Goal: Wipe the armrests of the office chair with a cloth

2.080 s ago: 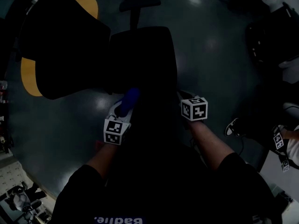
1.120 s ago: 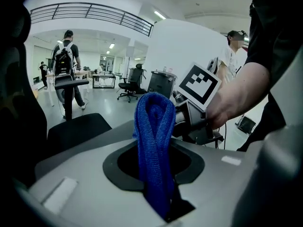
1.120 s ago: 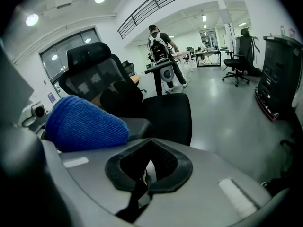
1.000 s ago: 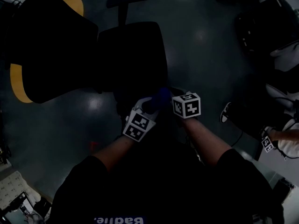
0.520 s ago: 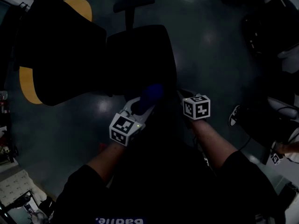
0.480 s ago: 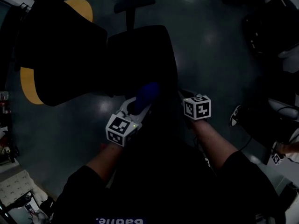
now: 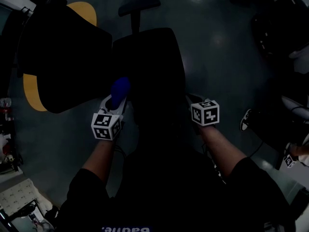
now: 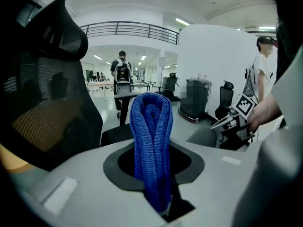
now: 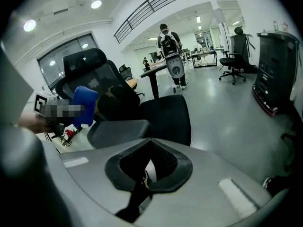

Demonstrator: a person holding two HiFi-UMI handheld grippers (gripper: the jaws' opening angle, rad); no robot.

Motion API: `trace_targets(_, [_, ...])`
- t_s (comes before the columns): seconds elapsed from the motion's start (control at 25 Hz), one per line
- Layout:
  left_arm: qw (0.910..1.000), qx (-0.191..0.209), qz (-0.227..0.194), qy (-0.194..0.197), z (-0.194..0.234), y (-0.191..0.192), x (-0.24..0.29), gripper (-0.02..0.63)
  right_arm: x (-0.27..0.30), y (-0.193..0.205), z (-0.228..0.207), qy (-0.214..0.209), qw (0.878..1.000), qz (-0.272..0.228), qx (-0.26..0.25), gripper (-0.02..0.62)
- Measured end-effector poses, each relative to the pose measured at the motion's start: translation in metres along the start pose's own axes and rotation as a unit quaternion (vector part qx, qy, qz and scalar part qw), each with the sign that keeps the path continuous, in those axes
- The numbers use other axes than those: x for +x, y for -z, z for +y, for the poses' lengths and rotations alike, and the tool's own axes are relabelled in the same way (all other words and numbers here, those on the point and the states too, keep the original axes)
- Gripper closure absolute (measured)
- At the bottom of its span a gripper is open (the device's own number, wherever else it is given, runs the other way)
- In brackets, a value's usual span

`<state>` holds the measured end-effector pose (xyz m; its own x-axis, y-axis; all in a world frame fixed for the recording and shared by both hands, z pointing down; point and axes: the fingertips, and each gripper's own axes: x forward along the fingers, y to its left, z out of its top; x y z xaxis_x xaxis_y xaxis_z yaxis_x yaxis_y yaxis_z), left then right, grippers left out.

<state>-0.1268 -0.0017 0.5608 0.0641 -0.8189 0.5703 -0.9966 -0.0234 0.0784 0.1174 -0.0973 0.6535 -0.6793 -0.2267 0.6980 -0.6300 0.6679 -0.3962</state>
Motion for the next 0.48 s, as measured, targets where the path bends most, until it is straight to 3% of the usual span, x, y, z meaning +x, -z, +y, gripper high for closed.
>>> trace_targets(0.24, [0.9973,0.037,0.059,0.026,-0.012,0.027,0.047,0.486,0.004,0.0,-0.001,0.008,1.0,-0.003,0.0,0.594])
trace_targets(0.48, [0.9912,0.087,0.088,0.047,-0.039,0.025,0.074,0.486,0.004,0.001,-0.003,0.02,1.0,-0.013,0.011,0.595])
